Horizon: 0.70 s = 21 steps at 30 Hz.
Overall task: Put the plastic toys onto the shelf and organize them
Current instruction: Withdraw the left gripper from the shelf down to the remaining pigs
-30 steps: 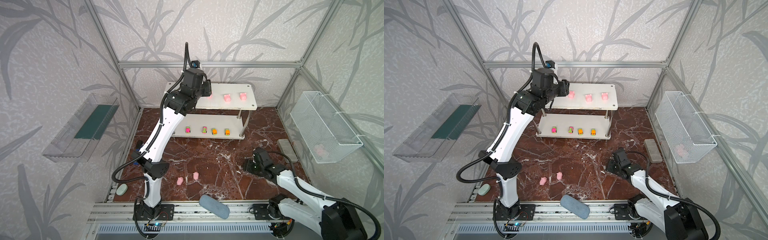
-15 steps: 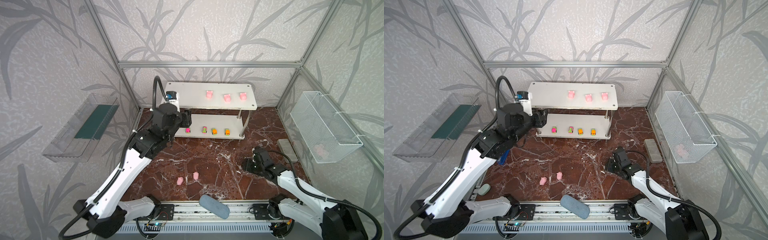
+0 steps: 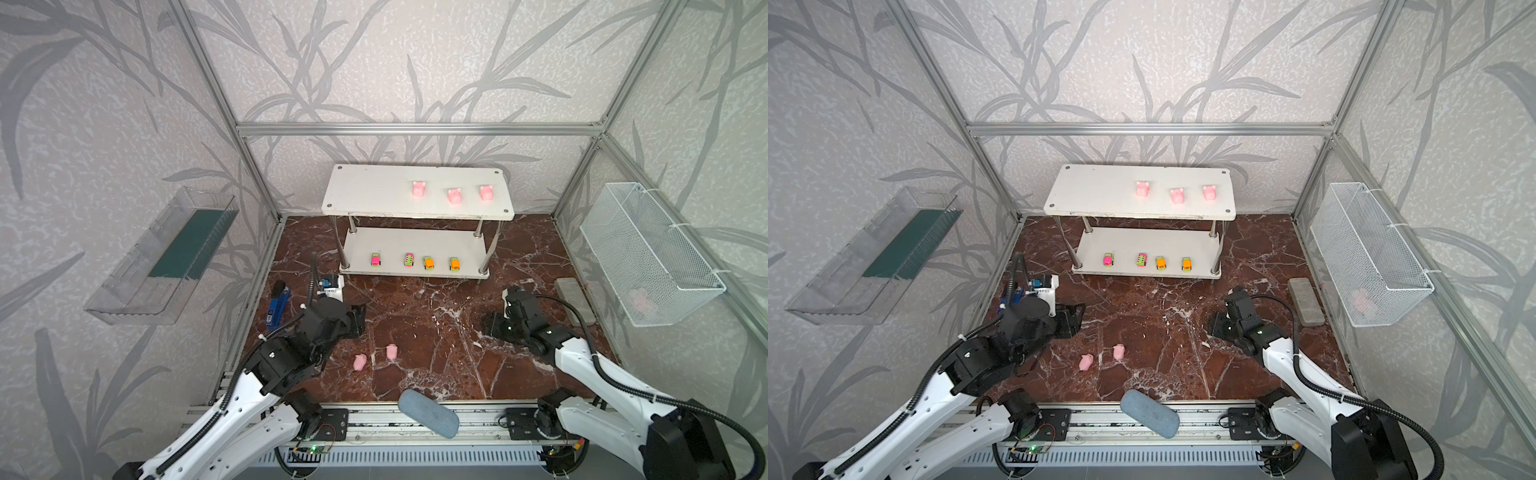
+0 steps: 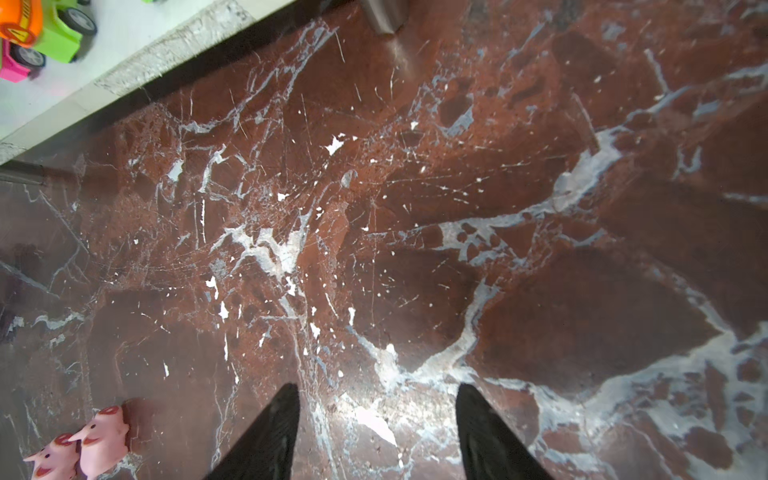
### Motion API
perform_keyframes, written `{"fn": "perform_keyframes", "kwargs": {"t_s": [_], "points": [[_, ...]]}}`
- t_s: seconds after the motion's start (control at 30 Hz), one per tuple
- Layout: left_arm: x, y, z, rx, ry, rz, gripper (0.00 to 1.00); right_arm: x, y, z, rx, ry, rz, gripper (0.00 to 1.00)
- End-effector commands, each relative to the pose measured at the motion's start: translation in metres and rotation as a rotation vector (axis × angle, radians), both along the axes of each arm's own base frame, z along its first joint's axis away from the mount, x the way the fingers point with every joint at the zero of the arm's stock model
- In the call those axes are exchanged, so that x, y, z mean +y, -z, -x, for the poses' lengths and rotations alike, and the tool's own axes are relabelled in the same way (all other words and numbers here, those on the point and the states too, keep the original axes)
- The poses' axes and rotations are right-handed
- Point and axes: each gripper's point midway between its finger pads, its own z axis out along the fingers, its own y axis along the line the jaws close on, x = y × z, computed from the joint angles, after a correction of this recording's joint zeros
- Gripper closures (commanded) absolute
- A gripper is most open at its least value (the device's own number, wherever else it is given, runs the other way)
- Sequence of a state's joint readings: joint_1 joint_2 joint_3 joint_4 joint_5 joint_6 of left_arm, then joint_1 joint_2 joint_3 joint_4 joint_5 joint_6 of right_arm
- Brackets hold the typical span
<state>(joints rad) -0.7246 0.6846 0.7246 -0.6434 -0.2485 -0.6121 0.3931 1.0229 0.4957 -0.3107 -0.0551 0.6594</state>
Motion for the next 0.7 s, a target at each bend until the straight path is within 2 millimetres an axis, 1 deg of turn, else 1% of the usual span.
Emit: {"fn": "perform_keyframes", "kwargs": {"t_s": [0.0, 0.07, 0.1, 0.17, 0.27, 0.37, 0.67], "points": [[0.005, 0.039, 0.012, 0.097, -0.024, -0.039, 0.4, 0.007, -0.008, -0.005, -0.017, -0.029, -0.009, 0.39], [0.006, 0.066, 0.02, 0.16, -0.026, -0.061, 0.4, 0.009, -0.006, -0.004, -0.012, -0.035, -0.009, 0.39], [0.006, 0.077, 0.023, 0.187, -0.027, -0.064, 0.4, 0.009, -0.005, -0.003, -0.009, -0.036, -0.008, 0.39], [0.006, 0.094, 0.029, 0.228, -0.025, -0.063, 0.4, 0.009, -0.003, -0.001, -0.002, -0.037, -0.009, 0.39], [0.005, 0.112, 0.035, 0.266, -0.02, -0.05, 0.4, 0.009, 0.002, 0.001, 0.004, -0.036, -0.013, 0.39], [0.003, 0.124, 0.04, 0.295, -0.01, -0.038, 0.41, 0.01, 0.005, 0.002, 0.008, -0.038, -0.017, 0.39], [0.002, 0.148, 0.053, 0.377, 0.012, -0.053, 0.41, 0.012, 0.02, 0.005, 0.035, -0.037, -0.029, 0.39]]}}
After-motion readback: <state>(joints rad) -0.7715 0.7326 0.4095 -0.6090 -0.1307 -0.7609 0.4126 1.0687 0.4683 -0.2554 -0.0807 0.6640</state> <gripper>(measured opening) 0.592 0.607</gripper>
